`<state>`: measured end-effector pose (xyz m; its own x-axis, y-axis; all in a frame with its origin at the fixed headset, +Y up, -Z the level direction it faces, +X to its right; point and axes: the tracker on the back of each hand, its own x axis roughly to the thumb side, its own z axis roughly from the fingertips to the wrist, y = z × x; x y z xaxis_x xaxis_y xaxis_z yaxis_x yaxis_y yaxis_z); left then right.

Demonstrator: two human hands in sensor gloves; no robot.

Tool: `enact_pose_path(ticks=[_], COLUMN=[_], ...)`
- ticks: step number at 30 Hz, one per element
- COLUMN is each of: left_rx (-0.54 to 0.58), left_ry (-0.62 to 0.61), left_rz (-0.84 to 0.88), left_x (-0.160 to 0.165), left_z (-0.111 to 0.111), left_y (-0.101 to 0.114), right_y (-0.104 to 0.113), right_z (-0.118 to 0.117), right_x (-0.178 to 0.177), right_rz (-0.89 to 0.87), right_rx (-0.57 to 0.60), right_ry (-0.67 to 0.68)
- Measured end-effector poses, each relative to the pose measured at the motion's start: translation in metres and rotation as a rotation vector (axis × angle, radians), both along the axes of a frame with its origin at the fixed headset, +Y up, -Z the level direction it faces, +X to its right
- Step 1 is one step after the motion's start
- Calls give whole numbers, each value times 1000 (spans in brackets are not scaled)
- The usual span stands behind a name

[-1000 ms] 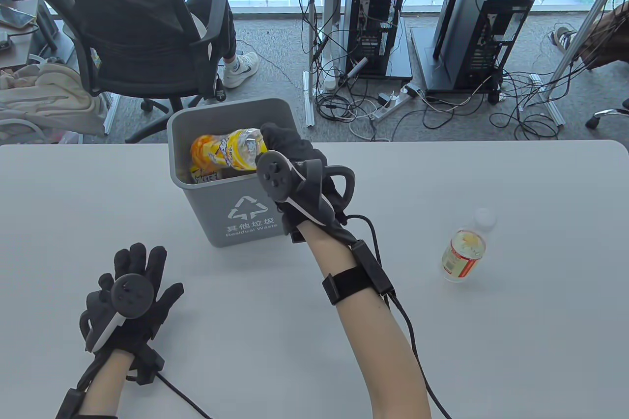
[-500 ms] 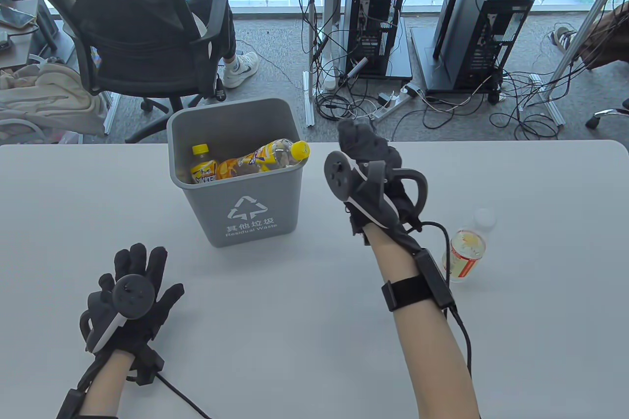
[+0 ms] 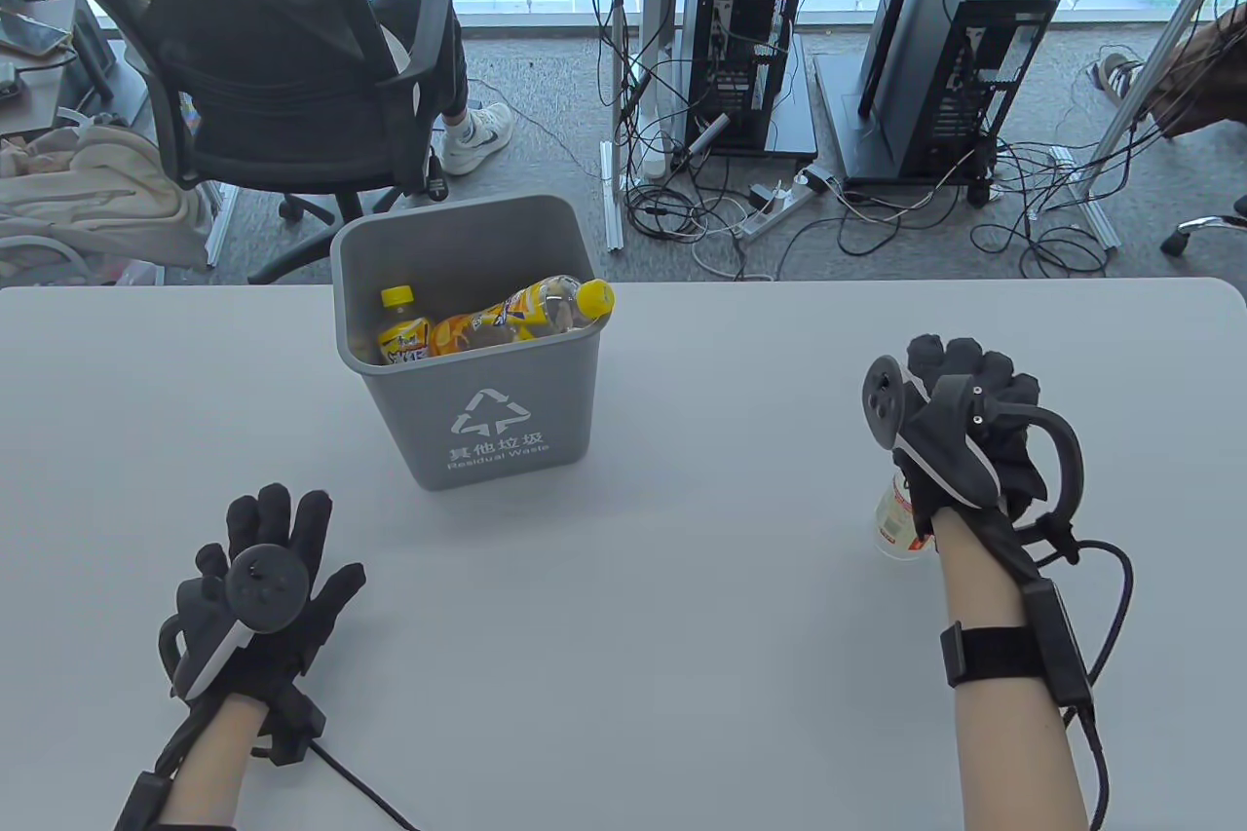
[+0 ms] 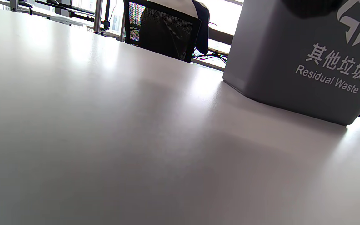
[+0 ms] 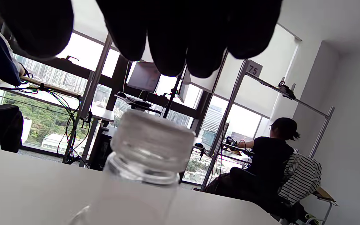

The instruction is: Place bottles in bin

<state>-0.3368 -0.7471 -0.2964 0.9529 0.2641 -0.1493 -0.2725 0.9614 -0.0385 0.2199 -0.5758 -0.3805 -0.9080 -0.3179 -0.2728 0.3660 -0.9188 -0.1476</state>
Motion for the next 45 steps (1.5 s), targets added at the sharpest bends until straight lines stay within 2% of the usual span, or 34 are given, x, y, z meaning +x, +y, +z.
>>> enact_pose_path(ticks=[3, 9, 19, 25, 32, 33, 35, 37, 40, 45], left_rx=[-6, -15, -15, -14, -14, -9, -9, -9, -5, -1], left_ry=[2, 2, -1, 0, 0, 2, 1, 1, 0, 0], left_rz=[-6, -22, -25, -20, -20, -15, -13, -12, -10, -6], left_x=[1, 3, 3, 3, 3, 2, 2, 2, 1, 0], left_z=[0, 0, 0, 0, 0, -1, -1, 0, 0, 0], left_y=[0, -1, -2, -2, -2, -2, -2, -2, -2, -2], right_y=[-13, -24, -20, 4, 58, 63, 75, 82, 88, 89], right_z=[3, 2, 3, 6, 15, 17, 22, 27, 27, 21], right_x=[13, 22, 22, -3, -54, -59, -75, -90, -114, -160], right_rz=[-12, 19, -67, -188, -393, -418, -473, -474, -474, -484], right_rx=[-61, -119, -108, 65, 357, 389, 535, 607, 649, 624], right_ry=[-34, -75, -49, 64, 187, 197, 269, 300, 391, 472])
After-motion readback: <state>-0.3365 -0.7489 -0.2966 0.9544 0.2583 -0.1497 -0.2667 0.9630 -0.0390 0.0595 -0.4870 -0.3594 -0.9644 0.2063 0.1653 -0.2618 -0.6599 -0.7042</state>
